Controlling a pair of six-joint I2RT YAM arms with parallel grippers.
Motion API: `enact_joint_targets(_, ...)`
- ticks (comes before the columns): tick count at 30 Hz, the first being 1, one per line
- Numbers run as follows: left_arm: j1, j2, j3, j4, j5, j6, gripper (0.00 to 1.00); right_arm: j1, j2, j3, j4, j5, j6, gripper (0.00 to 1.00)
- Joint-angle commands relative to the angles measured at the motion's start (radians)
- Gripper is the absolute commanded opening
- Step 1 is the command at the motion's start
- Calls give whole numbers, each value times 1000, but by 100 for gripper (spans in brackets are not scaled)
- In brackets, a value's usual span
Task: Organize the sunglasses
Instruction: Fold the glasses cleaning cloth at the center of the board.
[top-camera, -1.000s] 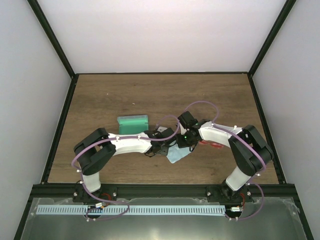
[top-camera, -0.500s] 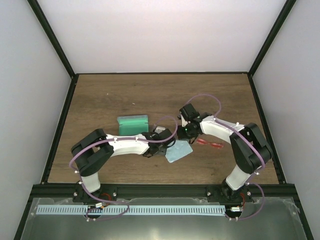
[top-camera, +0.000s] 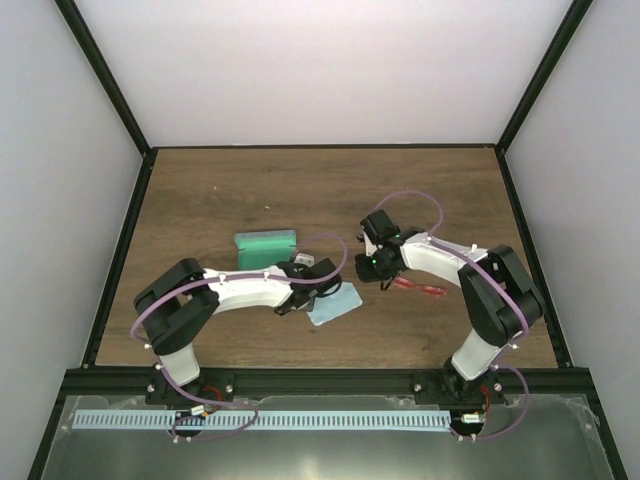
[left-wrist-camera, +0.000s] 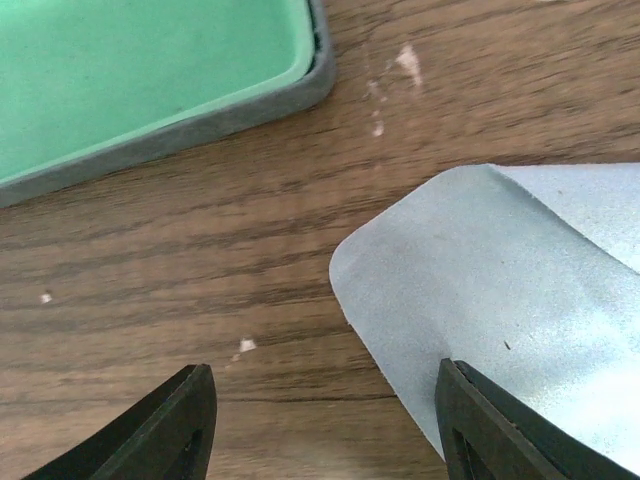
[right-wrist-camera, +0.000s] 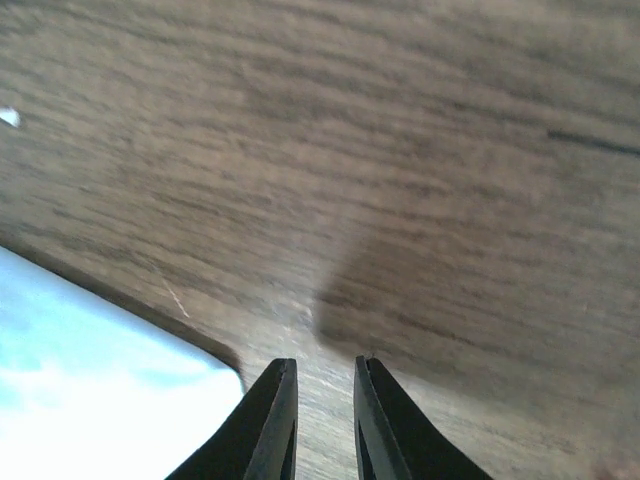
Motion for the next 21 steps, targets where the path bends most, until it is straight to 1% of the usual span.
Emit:
enact_joint_targets(1,9,44,6,-182,-14,11,63,0,-50,-30,-11,2,-2,17)
enact_joint_targets(5,9,31,53,-191,-11,17,65,21,-100,-53,-11,-57,4,13)
enact_joint_targets(7,10,26,79,-201,-17,23,69,38,-122,-69,-7,-87,12,10)
enact_joint_targets(11,10,23,100,-212,-5,34,83,65,-145,-105,20,-152,23,4)
enact_joint_targets(13,10,17,99,-209,6,33,92,77,-133,-110,32,-188,19,3)
enact_joint_targets(14,10,10,99,-209,10,30,94,84,-124,-109,36,-200,17,3)
enact_joint_targets(21,24,-70,87,-180,59,9,96,97,-56,-124,92,-246,16,1)
